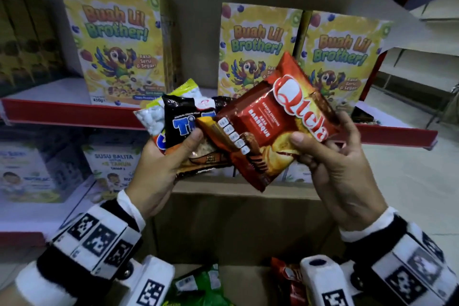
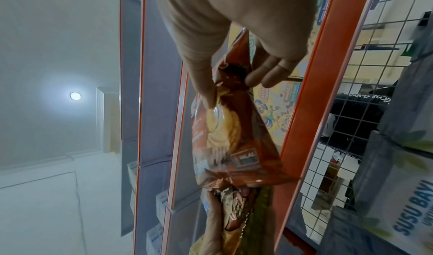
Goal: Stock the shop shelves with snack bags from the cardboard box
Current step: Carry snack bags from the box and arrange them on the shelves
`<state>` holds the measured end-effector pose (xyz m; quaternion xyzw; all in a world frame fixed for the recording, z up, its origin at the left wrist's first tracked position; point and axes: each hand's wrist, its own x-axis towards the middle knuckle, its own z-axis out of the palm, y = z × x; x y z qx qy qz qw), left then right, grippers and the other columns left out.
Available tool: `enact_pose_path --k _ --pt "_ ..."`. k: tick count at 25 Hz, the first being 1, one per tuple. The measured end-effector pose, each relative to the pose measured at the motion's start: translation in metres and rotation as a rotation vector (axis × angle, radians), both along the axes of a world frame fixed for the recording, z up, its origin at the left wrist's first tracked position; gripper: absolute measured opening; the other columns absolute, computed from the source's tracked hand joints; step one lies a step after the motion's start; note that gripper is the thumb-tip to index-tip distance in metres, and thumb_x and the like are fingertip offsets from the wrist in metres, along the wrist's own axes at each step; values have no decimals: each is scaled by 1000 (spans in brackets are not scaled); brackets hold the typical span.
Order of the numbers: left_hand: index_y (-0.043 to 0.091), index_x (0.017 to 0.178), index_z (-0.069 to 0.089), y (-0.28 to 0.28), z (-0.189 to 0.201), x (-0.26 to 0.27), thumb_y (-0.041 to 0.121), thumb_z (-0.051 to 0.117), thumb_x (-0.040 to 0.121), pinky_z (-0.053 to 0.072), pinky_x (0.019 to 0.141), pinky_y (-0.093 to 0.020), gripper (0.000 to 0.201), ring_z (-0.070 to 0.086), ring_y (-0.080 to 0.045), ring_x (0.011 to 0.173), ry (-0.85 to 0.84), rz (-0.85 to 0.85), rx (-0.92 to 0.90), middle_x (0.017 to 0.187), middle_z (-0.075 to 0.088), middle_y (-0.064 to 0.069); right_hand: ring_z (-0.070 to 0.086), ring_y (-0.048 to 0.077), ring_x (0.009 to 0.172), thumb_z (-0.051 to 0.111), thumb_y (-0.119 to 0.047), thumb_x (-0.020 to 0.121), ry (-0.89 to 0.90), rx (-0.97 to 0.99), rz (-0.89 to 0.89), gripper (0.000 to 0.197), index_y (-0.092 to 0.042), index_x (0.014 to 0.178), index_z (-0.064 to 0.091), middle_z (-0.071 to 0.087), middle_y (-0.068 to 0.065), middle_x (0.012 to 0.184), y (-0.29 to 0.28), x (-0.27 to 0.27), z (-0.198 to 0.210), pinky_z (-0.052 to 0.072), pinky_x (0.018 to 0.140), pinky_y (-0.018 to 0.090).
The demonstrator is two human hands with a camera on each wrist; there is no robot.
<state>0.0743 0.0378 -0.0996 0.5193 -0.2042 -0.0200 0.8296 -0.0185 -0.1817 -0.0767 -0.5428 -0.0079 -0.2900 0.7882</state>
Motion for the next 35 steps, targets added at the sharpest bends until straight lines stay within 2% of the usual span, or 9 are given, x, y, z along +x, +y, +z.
enact_pose_path --k 4,6,9,12,16,20,25,30,35 --pt "21 104 67 2 3 15 43 71 66 59 68 -27 45 72 -17 90 78 153 6 98 75 0 65 17 110 80 -16 64 -23 -45 -37 74 -20 130 47 67 1 120 6 20 7 56 81 29" --pt "20 108 67 4 16 16 46 73 66 58 71 -26 50 72 -18 94 122 213 19 103 74 -1 63 17 112 83 -22 63 2 -75 -54 76 -24 129 48 66 -1 121 13 28 21 55 83 29" --pt "21 107 69 3 45 10 46 71 69 55 88 -37 46 69 -18 101 187 296 87 107 73 0 64 20 111 87 -30 59 93 -51 -52 90 -27 136 41 64 2 123 24 33 49 55 79 31" --pt "30 105 69 3 87 3 40 69 72 48 97 -44 34 67 -18 105 238 320 126 110 72 2 64 19 110 85 -27 60 164 -17 -51 92 -28 139 37 64 3 122 32 31 86 55 77 29" --pt "19 117 62 13 176 -15 31 67 73 52 95 -41 45 68 -15 102 275 361 153 109 72 1 65 12 108 78 -18 66 216 -30 -32 78 -23 135 42 66 -3 118 41 15 172 55 78 23" --pt "11 124 60 27 276 -34 37 69 70 54 92 -40 61 67 -22 105 301 331 157 115 70 -6 65 11 106 76 -17 65 234 -53 -31 66 -23 125 50 68 -6 115 53 3 274 55 79 23" --pt "14 125 59 58 427 -33 35 69 70 53 91 -41 60 67 -20 106 204 303 151 114 71 -2 65 16 107 78 -26 62 198 -82 -6 67 -25 123 51 68 -4 115 75 5 431 56 85 35" --pt "16 123 60 78 554 -14 34 70 71 53 89 -37 56 67 -20 107 59 294 111 115 71 -1 67 15 102 79 -23 67 78 -105 23 65 -31 124 49 69 -3 112 95 18 554 57 74 28" --pt "12 118 62 92 644 3 26 69 76 58 77 -25 46 70 -19 98 -39 281 101 106 74 -3 67 13 102 78 -29 61 -1 -139 13 67 -33 122 50 70 -6 109 108 26 646 57 78 29"
